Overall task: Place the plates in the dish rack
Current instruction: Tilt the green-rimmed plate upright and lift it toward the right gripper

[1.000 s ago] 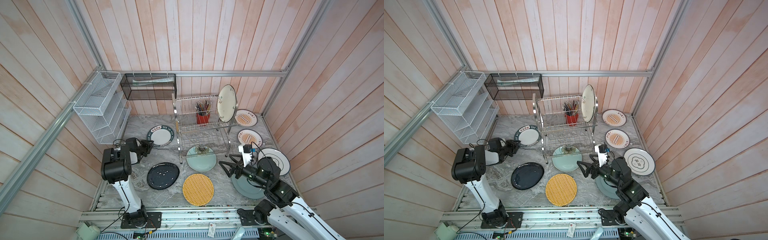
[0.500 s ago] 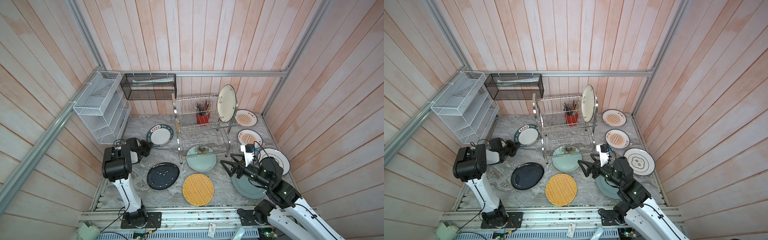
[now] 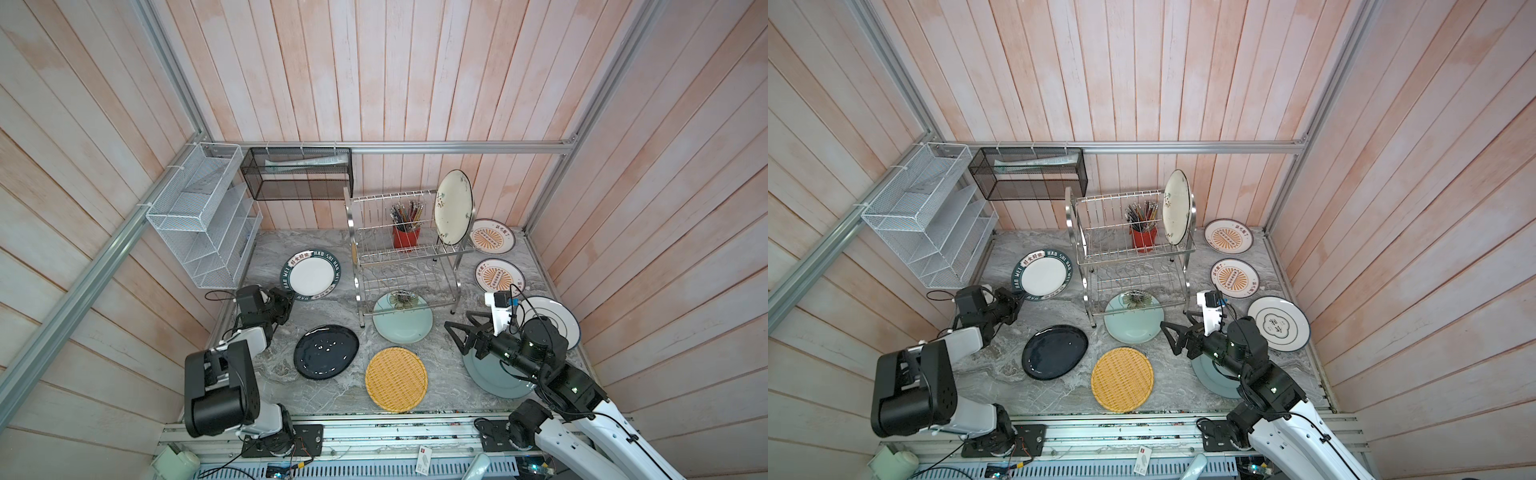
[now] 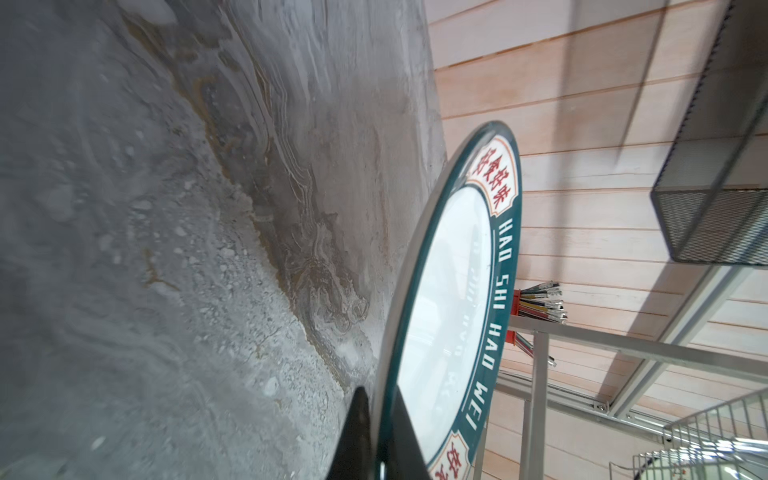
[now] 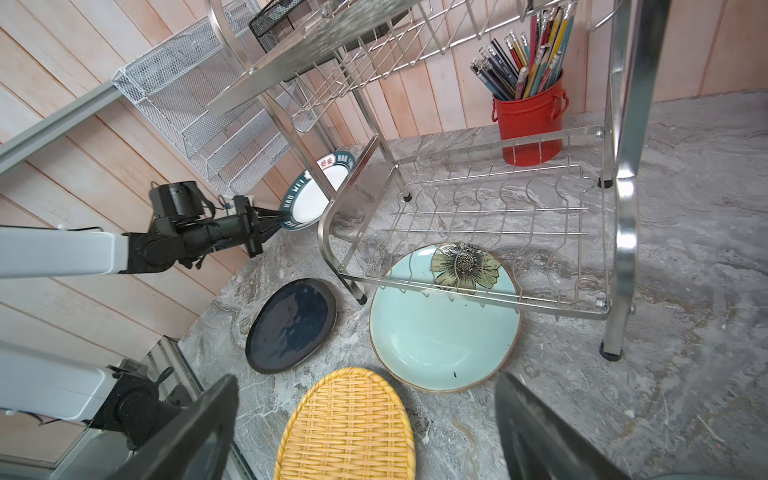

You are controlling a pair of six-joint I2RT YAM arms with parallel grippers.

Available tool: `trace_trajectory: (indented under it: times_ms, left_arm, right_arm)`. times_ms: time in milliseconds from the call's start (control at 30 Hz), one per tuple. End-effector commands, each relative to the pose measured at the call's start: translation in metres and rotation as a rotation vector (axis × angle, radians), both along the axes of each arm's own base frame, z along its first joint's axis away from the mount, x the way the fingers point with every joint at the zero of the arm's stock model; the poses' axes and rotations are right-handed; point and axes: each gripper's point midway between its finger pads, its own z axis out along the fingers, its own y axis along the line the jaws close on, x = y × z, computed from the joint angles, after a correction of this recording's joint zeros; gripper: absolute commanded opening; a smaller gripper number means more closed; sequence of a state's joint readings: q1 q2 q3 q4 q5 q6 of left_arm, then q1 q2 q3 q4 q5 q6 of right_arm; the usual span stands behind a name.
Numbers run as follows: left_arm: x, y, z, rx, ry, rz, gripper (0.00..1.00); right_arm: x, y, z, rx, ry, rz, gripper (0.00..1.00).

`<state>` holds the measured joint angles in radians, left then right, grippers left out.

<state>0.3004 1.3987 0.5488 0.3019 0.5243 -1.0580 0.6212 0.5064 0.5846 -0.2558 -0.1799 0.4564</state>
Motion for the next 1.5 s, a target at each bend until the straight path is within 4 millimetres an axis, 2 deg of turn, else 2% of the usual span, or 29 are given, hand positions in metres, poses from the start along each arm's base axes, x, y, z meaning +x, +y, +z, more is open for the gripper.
trace_trajectory:
  times_ms: [0, 133, 267, 500, 667, 800, 933, 1067, 1300, 1467]
  left_arm:
    - [-0.027, 0.007, 0.008, 0.042, 0.015, 0.01, 0.0]
    - [-0.062, 0.012, 0.035, 0.084, -0.022, 0.017, 0.0]
    - [-0.094, 0.002, 0.06, 0.131, -0.068, -0.038, 0.0]
    - [-0.139, -0.042, 0.088, 0.138, -0.144, -0.205, 0.0]
    - [-0.157, -0.075, 0.099, 0.149, -0.204, -0.353, 0.0]
    - [-0.168, -0.095, 0.102, 0.135, -0.231, -0.447, 0.0]
    - [-0.172, -0.115, 0.105, 0.099, -0.257, -0.549, 0.0]
    - [-0.169, -0.134, 0.116, 0.078, -0.297, -0.644, 0.0]
    - [-0.151, -0.184, 0.127, 0.102, -0.325, -0.839, 0.0]
    - [-0.126, -0.199, 0.122, 0.09, -0.292, -0.885, 0.0]
  right_arm:
    - [0.0, -0.003, 0.012, 0.011, -0.012, -0.02, 0.96]
    - [0.001, 0.0, 0.012, 0.016, -0.005, -0.012, 0.96]
    - [0.004, 0.006, 0.01, 0.026, 0.0, 0.003, 0.97]
    - [0.02, 0.018, 0.004, 0.032, 0.036, 0.005, 0.97]
    - [0.035, 0.026, 0.005, 0.028, 0.057, 0.001, 0.97]
    - [0.044, 0.028, 0.006, 0.04, 0.078, -0.006, 0.97]
    - [0.046, 0.028, 0.011, 0.075, 0.075, 0.003, 0.97]
    - [0.044, 0.032, 0.015, 0.102, 0.084, 0.038, 0.98]
    - [0.042, 0.033, 0.012, 0.103, 0.114, 0.05, 0.97]
    - [0.043, 0.031, 0.006, 0.105, 0.147, 0.032, 0.97]
